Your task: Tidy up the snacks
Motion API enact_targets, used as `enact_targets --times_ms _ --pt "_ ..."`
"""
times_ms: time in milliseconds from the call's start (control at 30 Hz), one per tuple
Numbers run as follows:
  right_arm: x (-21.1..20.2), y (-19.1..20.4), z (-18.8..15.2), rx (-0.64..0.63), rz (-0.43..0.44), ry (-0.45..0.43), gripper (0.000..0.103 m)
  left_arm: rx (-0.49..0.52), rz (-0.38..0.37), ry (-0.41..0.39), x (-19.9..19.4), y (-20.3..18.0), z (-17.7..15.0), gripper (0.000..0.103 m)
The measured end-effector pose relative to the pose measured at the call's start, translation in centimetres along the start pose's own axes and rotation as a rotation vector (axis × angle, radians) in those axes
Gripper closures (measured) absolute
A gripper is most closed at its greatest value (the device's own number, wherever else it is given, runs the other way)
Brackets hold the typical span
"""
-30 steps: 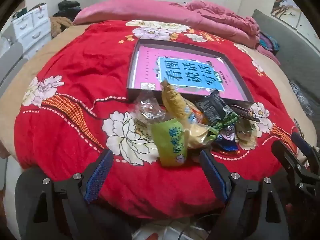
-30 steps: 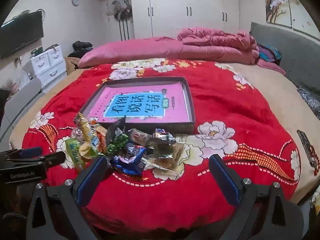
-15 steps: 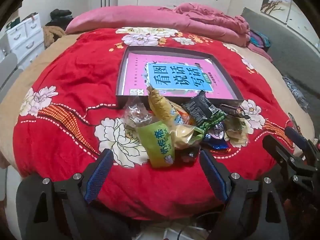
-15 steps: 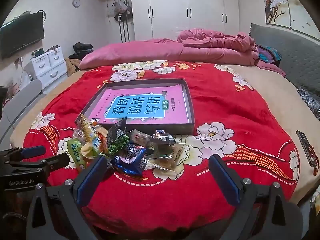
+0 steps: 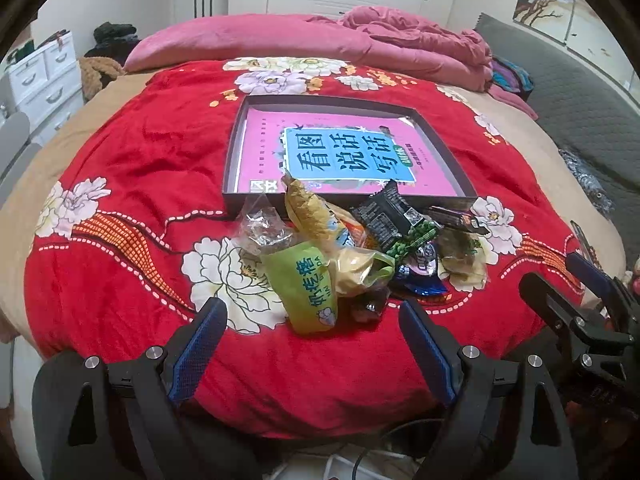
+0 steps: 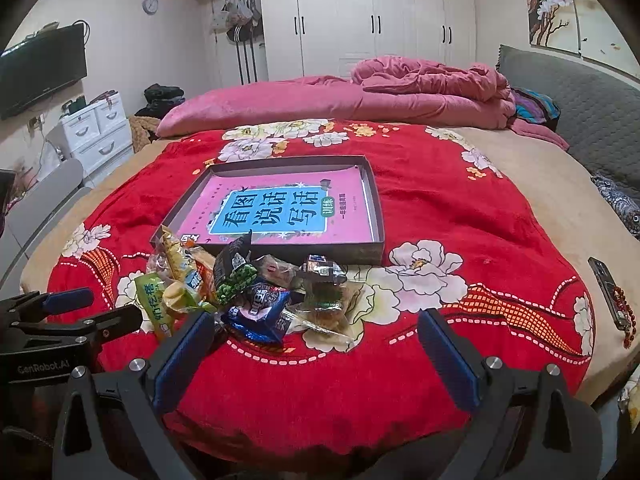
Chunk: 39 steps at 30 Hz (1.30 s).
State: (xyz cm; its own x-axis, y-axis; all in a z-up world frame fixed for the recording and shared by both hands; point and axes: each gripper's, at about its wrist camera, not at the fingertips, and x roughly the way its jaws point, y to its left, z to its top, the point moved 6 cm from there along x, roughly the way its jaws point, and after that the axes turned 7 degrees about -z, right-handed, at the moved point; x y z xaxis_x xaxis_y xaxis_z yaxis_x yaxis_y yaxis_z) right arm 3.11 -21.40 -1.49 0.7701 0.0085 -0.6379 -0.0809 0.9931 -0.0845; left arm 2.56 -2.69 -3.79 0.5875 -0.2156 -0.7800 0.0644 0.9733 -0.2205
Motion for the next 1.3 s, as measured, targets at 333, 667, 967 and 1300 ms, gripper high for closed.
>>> enact_targets --times_ms 333,667,967,1300 --pt "-0.17 -0.02 -0.1 -0.002 0.001 0.003 0.001 0.012 -0.003 -0.007 -0.29 -0.42 0.12 0.015" --pt "-0.23 -0.09 -0.03 0.002 0.0 0.003 0.001 0.01 -0.012 -0.001 -0.37 -0.56 -0.06 0.015" --pt "-0.26 -0.14 -0.06 -0.002 0.001 0.003 0.001 0.016 -0.013 -0.002 -0.17 -0.8 -0.05 0.015" --pt "0.24 -0.05 -0.13 -0.002 0.004 0.014 0.001 -0.007 -0.035 0.0 0.23 -0.76 0.19 0.015"
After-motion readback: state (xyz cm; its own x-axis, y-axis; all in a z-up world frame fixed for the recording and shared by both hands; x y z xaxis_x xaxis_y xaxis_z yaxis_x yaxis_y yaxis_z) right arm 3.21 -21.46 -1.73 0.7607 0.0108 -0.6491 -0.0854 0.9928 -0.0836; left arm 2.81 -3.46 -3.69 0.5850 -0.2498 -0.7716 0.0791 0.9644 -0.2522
